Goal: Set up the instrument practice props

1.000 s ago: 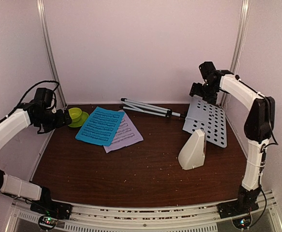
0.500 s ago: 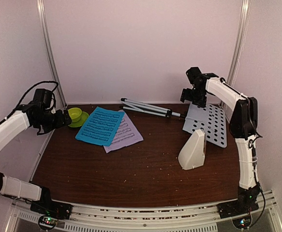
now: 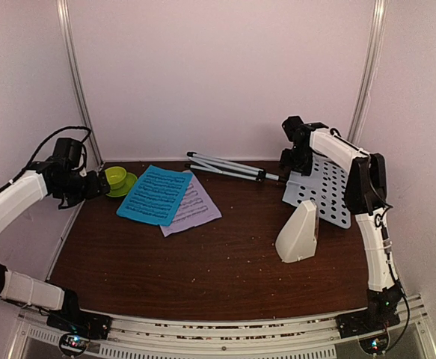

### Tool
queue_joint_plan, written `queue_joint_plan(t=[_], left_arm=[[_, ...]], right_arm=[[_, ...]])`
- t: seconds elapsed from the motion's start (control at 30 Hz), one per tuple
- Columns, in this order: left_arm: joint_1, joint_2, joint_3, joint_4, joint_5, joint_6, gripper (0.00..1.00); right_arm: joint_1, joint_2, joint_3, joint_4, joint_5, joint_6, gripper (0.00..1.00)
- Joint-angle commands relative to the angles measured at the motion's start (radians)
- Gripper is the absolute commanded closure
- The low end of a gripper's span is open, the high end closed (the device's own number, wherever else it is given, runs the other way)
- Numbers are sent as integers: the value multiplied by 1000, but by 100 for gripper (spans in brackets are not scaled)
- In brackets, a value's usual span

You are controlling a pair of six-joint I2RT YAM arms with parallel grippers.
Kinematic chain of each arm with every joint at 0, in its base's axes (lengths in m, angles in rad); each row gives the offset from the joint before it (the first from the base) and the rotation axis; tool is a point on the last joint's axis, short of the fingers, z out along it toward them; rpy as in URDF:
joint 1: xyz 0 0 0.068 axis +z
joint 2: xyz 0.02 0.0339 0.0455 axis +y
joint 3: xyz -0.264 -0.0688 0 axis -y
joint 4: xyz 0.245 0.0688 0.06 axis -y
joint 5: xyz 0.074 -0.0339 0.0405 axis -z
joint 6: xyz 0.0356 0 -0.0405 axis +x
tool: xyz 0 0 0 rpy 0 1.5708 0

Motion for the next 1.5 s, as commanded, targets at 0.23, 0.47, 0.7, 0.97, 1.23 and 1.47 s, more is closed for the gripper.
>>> queue_joint_plan(t=[0.23, 0.47, 0.7, 0.97, 1.23, 1.47], left_arm=[[-3, 49, 44, -2, -48, 9, 2], [-3, 63, 61, -4, -48, 7, 2], [-3, 82, 90, -20, -37, 7, 2], [-4, 86, 128, -58, -49, 19, 2], [-3, 92, 126, -58, -17, 22, 2], [-4, 101, 139, -58, 6, 10, 2]], right_arm=[[4, 58, 45, -19, 53, 22, 51], [5, 56, 50, -17, 70, -12, 74], [4, 35, 51, -13, 113, -67, 100], [7, -44, 57, 22, 212, -186, 100], [22, -171, 74, 105, 384, -334, 100], [39, -260, 104, 222, 457, -446, 100]])
